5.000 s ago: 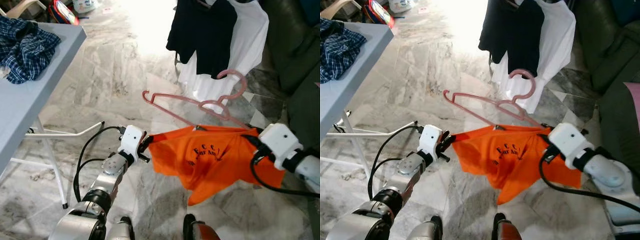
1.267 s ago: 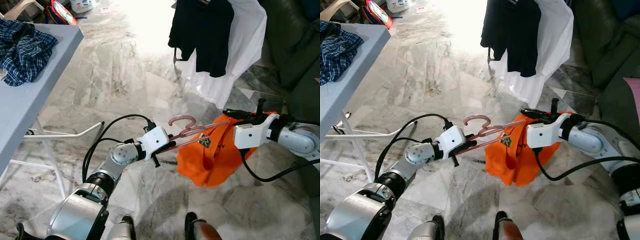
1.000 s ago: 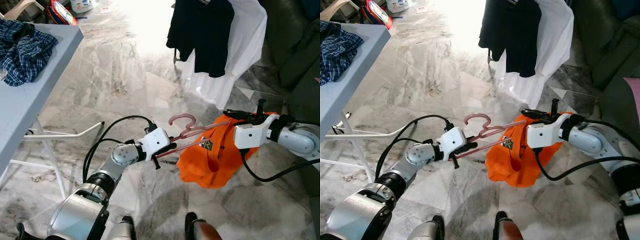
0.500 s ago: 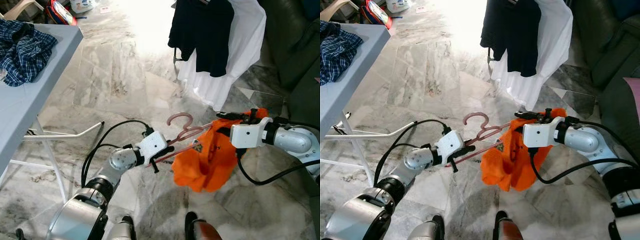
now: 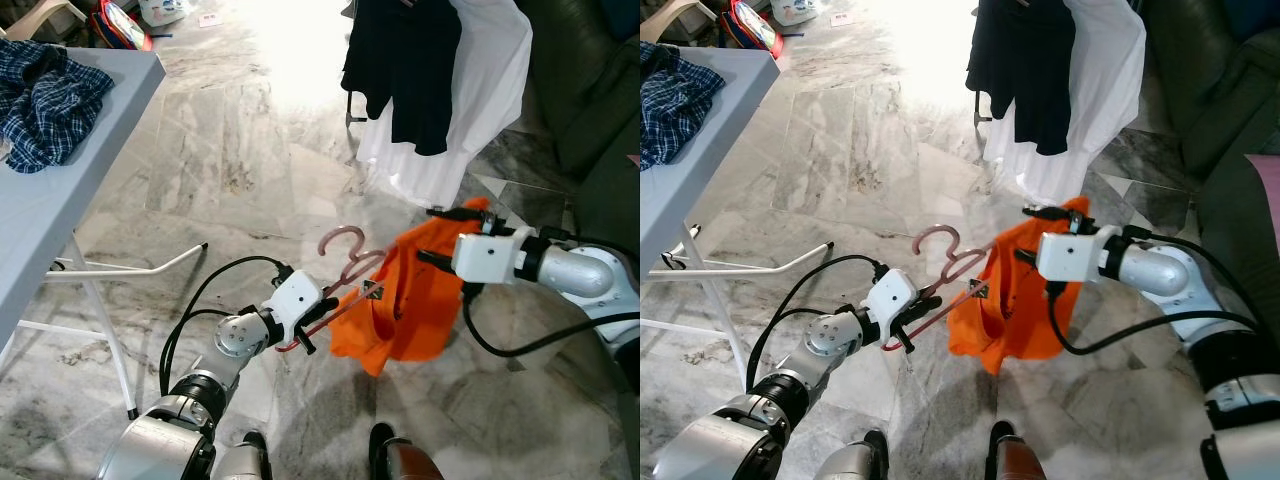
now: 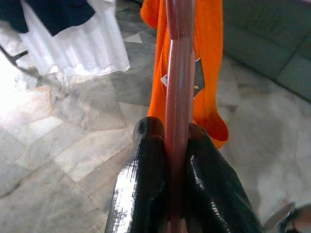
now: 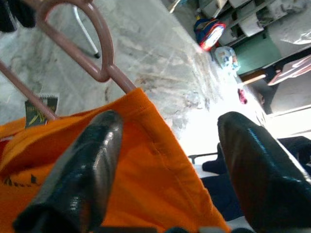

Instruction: Hang hanger

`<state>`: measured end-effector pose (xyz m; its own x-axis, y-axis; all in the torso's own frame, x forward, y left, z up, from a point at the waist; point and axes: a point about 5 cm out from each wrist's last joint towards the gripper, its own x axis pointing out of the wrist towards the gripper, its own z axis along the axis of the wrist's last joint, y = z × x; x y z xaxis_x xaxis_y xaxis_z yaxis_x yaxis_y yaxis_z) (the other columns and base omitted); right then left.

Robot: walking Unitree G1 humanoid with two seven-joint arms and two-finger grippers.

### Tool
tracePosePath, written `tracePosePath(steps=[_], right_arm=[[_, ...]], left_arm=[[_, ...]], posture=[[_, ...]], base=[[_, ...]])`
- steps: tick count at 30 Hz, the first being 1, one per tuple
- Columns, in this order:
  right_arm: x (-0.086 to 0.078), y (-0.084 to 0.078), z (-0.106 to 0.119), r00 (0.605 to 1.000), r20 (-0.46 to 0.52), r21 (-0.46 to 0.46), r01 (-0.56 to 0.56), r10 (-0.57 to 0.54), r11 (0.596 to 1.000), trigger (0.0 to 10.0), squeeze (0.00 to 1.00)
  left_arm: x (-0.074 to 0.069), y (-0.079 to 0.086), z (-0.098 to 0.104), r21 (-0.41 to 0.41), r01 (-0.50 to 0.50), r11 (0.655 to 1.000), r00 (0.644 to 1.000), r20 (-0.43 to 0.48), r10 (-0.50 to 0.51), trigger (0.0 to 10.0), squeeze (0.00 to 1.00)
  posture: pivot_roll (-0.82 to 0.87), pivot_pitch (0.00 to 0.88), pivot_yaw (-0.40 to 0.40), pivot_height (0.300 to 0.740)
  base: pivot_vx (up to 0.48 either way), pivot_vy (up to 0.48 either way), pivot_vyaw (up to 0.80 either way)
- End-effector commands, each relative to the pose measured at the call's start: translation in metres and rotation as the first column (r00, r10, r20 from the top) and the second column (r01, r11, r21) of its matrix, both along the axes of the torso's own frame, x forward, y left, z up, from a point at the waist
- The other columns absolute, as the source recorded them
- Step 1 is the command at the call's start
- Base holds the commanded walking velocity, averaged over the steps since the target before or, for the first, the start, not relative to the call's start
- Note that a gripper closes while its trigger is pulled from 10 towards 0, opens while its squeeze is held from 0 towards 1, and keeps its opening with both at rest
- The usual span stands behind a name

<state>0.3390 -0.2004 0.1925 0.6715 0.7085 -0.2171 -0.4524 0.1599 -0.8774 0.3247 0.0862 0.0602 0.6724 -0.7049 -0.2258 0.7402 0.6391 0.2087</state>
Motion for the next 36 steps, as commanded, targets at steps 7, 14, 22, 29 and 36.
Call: tracePosePath(steps=[7, 14, 22, 29, 36], right_arm=[[-0.001, 0.009, 0.001, 0.997, 0.05, 0.134, 0.044, -0.051, 0.99, 10.0, 1.0], [-0.002, 0.016, -0.011, 0.974, 0.023, 0.382, 0.198, -0.224, 0.903, 10.0, 1.0], [-0.01, 0.038, -0.059, 0.923, -0.187, 0.529, 0.382, -0.336, 0.758, 10.0, 1.0], [-0.007, 0.046, -0.071, 0.894, -0.257, 0.525, 0.448, -0.367, 0.723, 10.0, 0.0], [0.0, 0.044, -0.073, 0.871, -0.238, 0.489, 0.491, -0.43, 0.722, 10.0, 0.0]], left_arm=[[-0.002, -0.001, -0.005, -0.082, -0.082, 0.993, 0.996, -0.051, 0.078, 0.0, 0.0], [0.007, 0.005, 0.006, -0.144, -0.188, 0.972, 0.982, -0.022, 0.187, 0.0, 0.0], [0.007, -0.002, 0.015, -0.172, -0.119, 0.978, 0.991, 0.039, 0.128, 0.0, 0.0], [0.003, -0.009, 0.018, -0.161, -0.06, 0.985, 0.993, 0.091, 0.076, 0.0, 0.0], [-0.006, -0.011, 0.012, -0.173, -0.016, 0.985, 0.996, 0.086, 0.031, 0.0, 0.0]], posture=[[-0.03, 0.246, 0.037, 0.74], [-0.03, 0.25, 0.041, 0.74], [-0.03, 0.25, 0.047, 0.74], [-0.02, 0.25, 0.042, 0.74], [0.0, 0.253, 0.032, 0.74]], base=[[0.0, 0.0, 0.0], [0.0, 0.0, 0.0], [0.0, 0.0, 0.0], [0.0, 0.0, 0.0], [0.0, 0.0, 0.0]])
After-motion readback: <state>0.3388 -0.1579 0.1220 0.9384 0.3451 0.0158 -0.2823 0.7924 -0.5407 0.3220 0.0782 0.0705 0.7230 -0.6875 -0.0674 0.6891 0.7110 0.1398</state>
